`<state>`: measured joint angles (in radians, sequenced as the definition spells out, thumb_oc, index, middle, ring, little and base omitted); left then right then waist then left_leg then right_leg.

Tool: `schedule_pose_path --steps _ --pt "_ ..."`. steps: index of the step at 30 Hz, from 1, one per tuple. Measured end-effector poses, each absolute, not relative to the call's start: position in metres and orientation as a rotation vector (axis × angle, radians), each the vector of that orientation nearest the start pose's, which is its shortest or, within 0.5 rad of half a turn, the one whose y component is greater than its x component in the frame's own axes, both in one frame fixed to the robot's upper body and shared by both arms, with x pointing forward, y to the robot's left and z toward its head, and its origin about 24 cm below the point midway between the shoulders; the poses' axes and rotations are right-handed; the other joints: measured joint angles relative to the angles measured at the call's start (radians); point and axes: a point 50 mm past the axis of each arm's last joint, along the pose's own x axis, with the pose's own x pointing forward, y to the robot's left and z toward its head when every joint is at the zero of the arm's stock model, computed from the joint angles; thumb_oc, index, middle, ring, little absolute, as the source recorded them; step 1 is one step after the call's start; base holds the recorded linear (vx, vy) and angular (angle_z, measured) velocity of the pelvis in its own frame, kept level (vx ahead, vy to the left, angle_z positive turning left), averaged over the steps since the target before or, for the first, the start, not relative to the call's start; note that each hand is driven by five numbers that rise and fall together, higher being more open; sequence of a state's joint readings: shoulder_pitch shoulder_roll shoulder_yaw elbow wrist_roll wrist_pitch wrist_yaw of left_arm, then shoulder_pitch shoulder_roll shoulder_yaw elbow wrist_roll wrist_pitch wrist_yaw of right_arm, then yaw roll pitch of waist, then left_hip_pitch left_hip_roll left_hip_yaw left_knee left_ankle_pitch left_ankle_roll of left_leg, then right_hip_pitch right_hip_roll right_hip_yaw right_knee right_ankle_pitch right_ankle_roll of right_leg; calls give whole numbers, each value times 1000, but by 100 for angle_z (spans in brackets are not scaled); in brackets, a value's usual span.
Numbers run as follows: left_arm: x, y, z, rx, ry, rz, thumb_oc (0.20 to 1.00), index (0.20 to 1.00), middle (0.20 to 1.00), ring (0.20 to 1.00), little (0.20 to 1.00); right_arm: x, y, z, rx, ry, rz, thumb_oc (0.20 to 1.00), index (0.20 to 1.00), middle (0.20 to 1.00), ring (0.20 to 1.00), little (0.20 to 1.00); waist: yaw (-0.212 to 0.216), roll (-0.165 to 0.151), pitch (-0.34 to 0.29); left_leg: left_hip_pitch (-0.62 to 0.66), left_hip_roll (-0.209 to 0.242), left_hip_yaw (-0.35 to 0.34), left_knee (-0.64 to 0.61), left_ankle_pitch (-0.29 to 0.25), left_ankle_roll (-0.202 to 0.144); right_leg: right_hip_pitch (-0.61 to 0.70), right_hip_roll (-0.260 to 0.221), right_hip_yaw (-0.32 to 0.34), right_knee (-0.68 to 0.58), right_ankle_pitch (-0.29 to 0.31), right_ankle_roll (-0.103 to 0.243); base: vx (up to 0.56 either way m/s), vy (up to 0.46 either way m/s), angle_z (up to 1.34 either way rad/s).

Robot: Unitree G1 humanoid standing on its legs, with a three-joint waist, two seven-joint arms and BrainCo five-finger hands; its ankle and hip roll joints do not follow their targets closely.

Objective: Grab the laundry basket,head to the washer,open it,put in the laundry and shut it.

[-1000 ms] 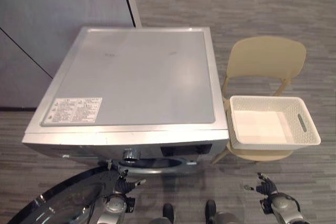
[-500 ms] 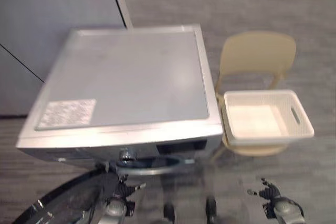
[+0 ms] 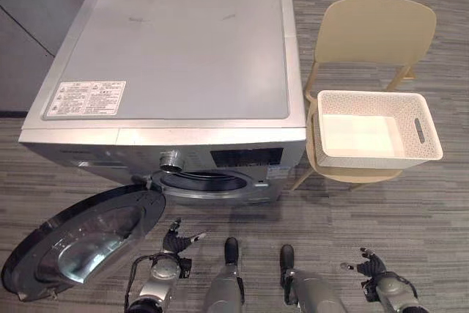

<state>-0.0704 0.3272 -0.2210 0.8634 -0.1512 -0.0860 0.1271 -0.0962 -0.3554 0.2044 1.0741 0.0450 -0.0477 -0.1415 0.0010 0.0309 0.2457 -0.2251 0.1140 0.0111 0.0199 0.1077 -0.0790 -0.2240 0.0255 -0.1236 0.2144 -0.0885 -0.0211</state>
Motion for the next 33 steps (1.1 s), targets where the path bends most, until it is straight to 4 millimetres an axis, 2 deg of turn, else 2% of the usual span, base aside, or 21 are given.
schedule_pose_path --steps 1,3,4,9,16,17,18,21,22,28,31,33 --pt "194 232 -103 314 712 95 1000 1000 1000 1000 1000 163 -265 -123 -468 923 -152 1000 1000 1000 1000 1000 2 0 0 1 0 -6 3 9 -6 -3 -9 -9 15 -11 -13 36 16 47" --pt "192 232 -105 309 720 93 1000 1000 1000 1000 1000 167 -266 -121 -464 907 -163 1000 1000 1000 1000 1000 -3 3 -16 7 -16 5 8 -19 -2 -3 -26 -41 41 -42 -27 95 61 34" --pt "184 233 -109 309 741 96 1000 1000 1000 1000 1000 164 -266 -122 -463 913 -164 1000 1000 1000 1000 1000 -2 6 -40 34 -37 -1 -8 -39 31 5 -29 -35 43 -42 -16 74 79 12" --pt "170 236 -114 322 775 96 1000 1000 1000 1000 1000 153 -267 -126 -464 947 -162 1000 1000 1000 1000 1000 -3 24 -112 71 -40 3 -40 -26 42 46 -28 -37 16 -44 -1 71 65 3" --pt "182 239 -99 360 688 81 1000 1000 1000 1000 1000 144 -267 -130 -465 971 -161 1000 1000 1000 1000 1000 -1 -2 -147 134 -51 -2 -79 -18 40 131 -28 -45 -54 -31 18 56 62 5" --pt "185 241 -97 367 681 83 1000 1000 1000 1000 1000 145 -267 -129 -466 968 -160 1000 1000 1000 1000 1000 0 -3 -149 139 -52 -3 -83 -18 40 140 -29 -46 -63 -28 22 0 0 0" --pt "183 246 -97 359 684 112 1000 1000 1000 1000 1000 140 -268 -131 -464 984 -163 1000 1000 1000 1000 1000 1 -15 -138 159 -65 -20 -99 -18 40 228 -25 -58 -208 15 44 16 13 4" --pt "188 241 -96 327 675 119 1000 1000 1000 1000 1000 151 -274 -127 -460 979 -215 1000 1000 1000 1000 1000 2 -26 -115 138 -63 -32 -64 -23 33 213 -21 -30 -182 10 40 172 -46 -4" --pt "188 239 -97 329 681 108 1000 1000 1000 1000 1000 154 -276 -125 -462 973 -228 1000 1000 1000 1000 1000 -1 -21 -111 141 -58 -42 -68 -32 21 217 -14 -33 -185 11 39 143 17 14" --pt "182 236 -103 329 716 88 1000 1000 1000 1000 1000 154 -285 -122 -453 977 -271 1000 1000 1000 1000 1000 -25 -25 -113 145 -56 -53 -75 -32 25 229 -16 -43 -198 14 36 52 107 6" --pt "183 235 -103 333 717 81 1000 1000 1000 1000 1000 154 -285 -122 -458 979 -272 1000 1000 1000 1000 1000 -27 -24 -111 130 -63 -46 -75 -33 28 195 -28 -32 -175 22 30 -214 186 -12" --pt "190 235 -98 333 692 81 1000 1000 1000 1000 1000 158 -285 -121 -461 967 -275 1000 1000 1000 1000 1000 -25 -24 -105 80 -68 -29 -65 -29 37 106 -34 0 -114 22 30 -306 150 -27"
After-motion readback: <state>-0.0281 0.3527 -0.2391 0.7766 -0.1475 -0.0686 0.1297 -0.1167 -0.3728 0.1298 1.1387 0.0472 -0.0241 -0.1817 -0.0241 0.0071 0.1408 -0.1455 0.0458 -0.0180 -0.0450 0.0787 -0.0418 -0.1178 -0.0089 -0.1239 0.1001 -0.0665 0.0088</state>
